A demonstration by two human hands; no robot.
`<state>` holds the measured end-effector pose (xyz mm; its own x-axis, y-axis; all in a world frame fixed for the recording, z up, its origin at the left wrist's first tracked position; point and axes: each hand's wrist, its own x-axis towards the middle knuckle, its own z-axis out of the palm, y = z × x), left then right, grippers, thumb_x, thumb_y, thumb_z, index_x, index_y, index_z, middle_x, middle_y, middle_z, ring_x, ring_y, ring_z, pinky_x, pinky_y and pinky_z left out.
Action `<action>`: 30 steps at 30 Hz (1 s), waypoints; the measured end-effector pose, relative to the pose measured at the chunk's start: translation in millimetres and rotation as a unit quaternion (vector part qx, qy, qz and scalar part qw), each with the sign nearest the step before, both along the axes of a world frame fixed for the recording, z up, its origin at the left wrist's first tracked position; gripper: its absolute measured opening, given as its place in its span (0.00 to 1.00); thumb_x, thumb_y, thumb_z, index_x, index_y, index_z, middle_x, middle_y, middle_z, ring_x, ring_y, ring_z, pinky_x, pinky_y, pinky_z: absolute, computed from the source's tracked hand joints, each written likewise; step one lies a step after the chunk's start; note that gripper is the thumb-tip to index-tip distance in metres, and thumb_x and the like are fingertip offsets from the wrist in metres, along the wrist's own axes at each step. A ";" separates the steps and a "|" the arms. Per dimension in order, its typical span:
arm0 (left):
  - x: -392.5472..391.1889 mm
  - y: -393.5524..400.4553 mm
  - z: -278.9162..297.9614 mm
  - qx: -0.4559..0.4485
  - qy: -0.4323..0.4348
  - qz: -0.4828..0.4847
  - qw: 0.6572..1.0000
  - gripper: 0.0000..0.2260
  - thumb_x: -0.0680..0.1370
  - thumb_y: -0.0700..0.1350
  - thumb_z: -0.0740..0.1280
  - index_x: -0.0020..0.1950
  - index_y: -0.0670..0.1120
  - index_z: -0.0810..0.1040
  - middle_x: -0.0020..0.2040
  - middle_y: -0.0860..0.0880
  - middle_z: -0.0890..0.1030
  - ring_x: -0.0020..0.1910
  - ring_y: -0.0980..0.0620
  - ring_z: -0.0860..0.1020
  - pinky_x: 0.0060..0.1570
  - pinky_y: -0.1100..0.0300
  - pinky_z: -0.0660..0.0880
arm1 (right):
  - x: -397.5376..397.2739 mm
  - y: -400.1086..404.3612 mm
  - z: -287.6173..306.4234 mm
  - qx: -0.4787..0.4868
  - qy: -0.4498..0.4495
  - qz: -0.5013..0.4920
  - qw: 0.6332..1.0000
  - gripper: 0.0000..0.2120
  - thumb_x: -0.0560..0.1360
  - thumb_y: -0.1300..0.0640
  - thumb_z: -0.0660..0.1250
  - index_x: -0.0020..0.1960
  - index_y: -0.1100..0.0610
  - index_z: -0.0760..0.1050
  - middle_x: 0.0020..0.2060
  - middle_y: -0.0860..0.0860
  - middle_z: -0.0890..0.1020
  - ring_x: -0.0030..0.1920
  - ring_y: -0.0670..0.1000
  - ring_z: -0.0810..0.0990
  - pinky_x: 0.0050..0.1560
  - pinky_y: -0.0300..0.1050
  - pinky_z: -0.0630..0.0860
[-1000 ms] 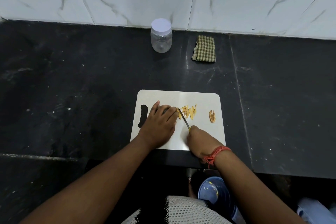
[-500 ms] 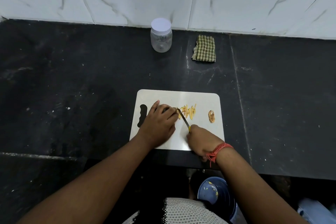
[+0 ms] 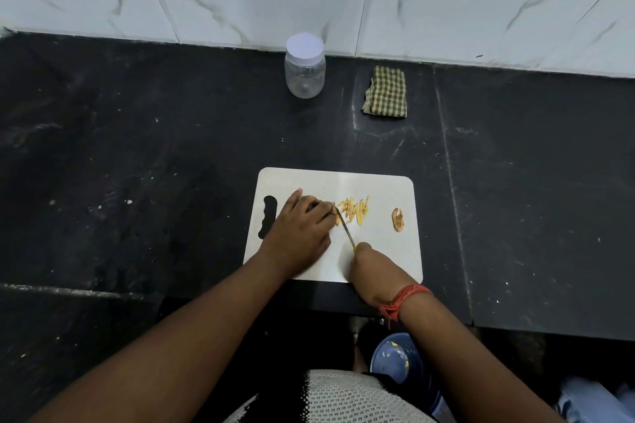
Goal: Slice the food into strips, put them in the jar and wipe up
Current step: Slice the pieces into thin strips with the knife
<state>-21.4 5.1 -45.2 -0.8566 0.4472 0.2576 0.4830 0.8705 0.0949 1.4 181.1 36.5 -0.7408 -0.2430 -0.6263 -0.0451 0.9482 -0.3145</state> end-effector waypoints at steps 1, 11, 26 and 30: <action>0.0 0.0 0.1 0.000 -0.001 -0.001 1.000 0.15 0.77 0.45 0.62 0.61 0.45 0.79 0.62 0.48 0.79 0.59 0.44 0.75 0.71 0.40 0.66 | 1.1 0.6 -1.4 0.003 0.006 0.005 1.000 0.06 0.79 0.67 0.54 0.45 0.58 0.61 0.32 0.49 0.66 0.30 0.46 0.66 0.28 0.37 0.59; 0.8 -0.4 -2.9 0.000 -0.003 -0.001 1.000 0.13 0.78 0.46 0.61 0.59 0.46 0.79 0.62 0.48 0.78 0.59 0.44 0.74 0.72 0.40 0.65 | 25.2 16.6 -17.5 0.020 0.038 0.026 0.999 0.08 0.79 0.66 0.52 0.56 0.62 0.67 0.40 0.52 0.72 0.49 0.56 0.78 0.43 0.43 0.70; 7.3 0.8 -8.7 0.002 0.028 0.014 1.000 0.18 0.76 0.43 0.63 0.66 0.45 0.77 0.65 0.47 0.77 0.62 0.43 0.74 0.72 0.39 0.63 | 43.6 33.1 3.6 -0.376 -0.301 -0.359 0.799 0.03 0.81 0.58 0.56 0.49 0.53 0.66 0.27 0.49 0.64 0.21 0.45 0.56 0.22 0.30 0.54; 8.6 0.4 -8.6 -0.001 0.024 0.016 1.000 0.18 0.77 0.43 0.62 0.67 0.45 0.76 0.66 0.47 0.77 0.63 0.43 0.74 0.71 0.38 0.63 | 37.8 32.7 -0.6 -0.316 -0.208 -0.319 0.869 0.05 0.82 0.56 0.55 0.48 0.55 0.66 0.29 0.51 0.67 0.22 0.47 0.60 0.21 0.34 0.57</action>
